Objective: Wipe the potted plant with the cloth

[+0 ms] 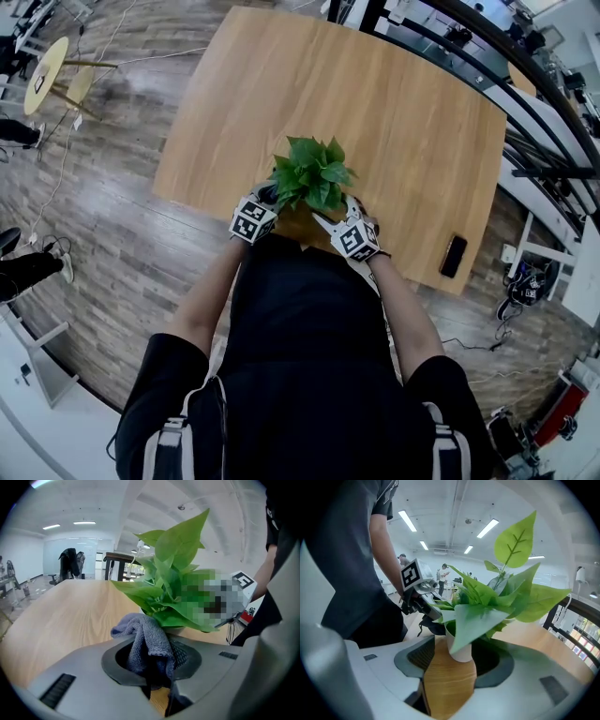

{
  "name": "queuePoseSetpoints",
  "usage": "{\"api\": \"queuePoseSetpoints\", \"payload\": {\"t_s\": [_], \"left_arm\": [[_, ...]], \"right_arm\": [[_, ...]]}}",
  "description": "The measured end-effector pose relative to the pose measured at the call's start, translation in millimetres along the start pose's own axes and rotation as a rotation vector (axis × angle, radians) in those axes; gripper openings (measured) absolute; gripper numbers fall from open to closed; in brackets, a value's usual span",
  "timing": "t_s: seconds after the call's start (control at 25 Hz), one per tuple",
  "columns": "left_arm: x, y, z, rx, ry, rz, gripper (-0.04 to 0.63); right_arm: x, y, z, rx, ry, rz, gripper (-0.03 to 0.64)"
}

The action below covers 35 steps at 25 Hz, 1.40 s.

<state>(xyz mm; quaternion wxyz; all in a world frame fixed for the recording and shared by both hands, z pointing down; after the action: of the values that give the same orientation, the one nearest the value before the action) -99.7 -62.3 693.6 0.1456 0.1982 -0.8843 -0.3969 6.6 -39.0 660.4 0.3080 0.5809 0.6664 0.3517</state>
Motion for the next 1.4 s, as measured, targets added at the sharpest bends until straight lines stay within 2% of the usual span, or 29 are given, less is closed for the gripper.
{"api": "queuePoseSetpoints", "payload": {"t_s": [0.16, 0.36, 0.52, 0.68, 0.8, 1.16, 1.4], "left_arm": [[6.3, 3.3, -1.1, 0.029, 0.001, 0.042, 0.115], [10.1, 2.5, -2.9, 0.028, -0.003, -0.012, 0.115], [5.9, -1.4, -2.9, 0.031, 0.001, -0.019, 0.115], [8.3, -3.2, -5.4, 0.041, -0.008, -0.069, 0.115], [6.4, 0.6, -5.5, 0.052, -0.002, -0.104, 0.115], [-9.3, 9.1, 3.1, 0.057, 0.021, -0.116, 0.115], [-12.3, 10.7, 6.1, 0.061, 0.038, -0.115, 0.115]], "right_arm": [[-0.6, -2.4, -0.2, 0.006, -0.012, 0.034, 0.238], [-36.0, 6.6, 14.7, 0.007, 0.059, -0.011, 0.238], [-41.7, 2.6, 7.2, 0.031, -0.005, 0.047, 0.238], [-38.8, -1.7, 0.5, 0.033, -0.035, 0.066, 0.238], [-37.1, 0.1, -1.4, 0.028, -0.022, 0.053, 0.238], [-36.1, 0.3, -1.9, 0.014, -0.009, 0.027, 0.238], [-32.2, -2.3, -4.7, -0.027, 0.045, -0.067, 0.238]]}}
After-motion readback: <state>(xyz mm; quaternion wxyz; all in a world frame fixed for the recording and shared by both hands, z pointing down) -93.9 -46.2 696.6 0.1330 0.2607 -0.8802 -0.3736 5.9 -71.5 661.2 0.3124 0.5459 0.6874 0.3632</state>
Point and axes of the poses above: the fingertips, and each gripper's own axes: z backward along the fingers, x to its left, y out of its underside, the point moved 2 cm from there along z, backward along the fingers, and after that the axes turned 12 degrees about -y, right-handed, at the moved point
